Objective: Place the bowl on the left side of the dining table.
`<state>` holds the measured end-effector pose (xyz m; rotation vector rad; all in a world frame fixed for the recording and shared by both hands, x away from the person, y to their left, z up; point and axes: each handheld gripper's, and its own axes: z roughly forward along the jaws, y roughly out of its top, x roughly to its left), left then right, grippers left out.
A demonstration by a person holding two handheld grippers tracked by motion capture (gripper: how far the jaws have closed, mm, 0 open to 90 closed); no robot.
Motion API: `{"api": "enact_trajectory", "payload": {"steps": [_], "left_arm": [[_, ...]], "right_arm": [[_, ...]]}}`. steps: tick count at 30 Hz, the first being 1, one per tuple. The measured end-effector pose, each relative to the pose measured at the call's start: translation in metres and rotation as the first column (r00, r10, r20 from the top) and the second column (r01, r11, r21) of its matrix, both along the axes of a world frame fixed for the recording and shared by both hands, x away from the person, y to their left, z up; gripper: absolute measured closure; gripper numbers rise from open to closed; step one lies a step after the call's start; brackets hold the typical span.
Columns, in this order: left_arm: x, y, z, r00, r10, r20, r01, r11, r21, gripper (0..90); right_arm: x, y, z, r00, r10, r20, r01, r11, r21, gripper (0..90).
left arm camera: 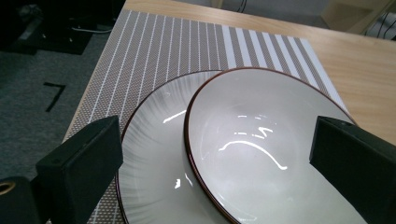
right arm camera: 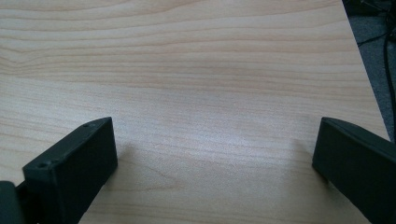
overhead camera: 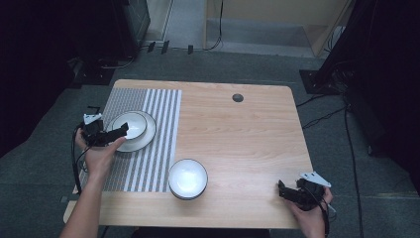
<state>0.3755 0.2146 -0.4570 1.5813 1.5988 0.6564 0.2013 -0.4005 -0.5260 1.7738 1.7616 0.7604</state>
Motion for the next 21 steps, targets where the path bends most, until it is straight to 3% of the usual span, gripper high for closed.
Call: {"api": "enact_trajectory", "payload": {"steps": [2, 5, 18, 21], "left_arm": [[-0.001, 0.0, 0.001, 0.9997, 0.024, 0.004, -0.025, 0.9994, 0.026, 0.0], [-0.003, 0.0, 0.001, 0.9997, 0.024, -0.005, -0.023, 0.9989, 0.04, 0.0], [-0.024, 0.015, 0.005, 0.9993, 0.022, 0.03, -0.021, 0.9994, -0.028, 0.0], [-0.029, 0.017, 0.006, 0.9993, 0.024, 0.03, -0.023, 0.9994, -0.026, 0.0]], "right_arm": [[0.0, 0.0, 0.0, 1.0, 0.001, 0.0, -0.001, 1.0, 0.0, 0.0], [0.0, 0.0, 0.0, 1.0, 0.003, 0.0, -0.003, 1.0, 0.0, 0.0], [0.0, 0.0, 0.0, 1.0, 0.006, 0.0, -0.006, 1.0, -0.001, 0.0], [0.0, 0.0, 0.0, 1.0, 0.006, 0.0, -0.006, 1.0, -0.001, 0.0]]}}
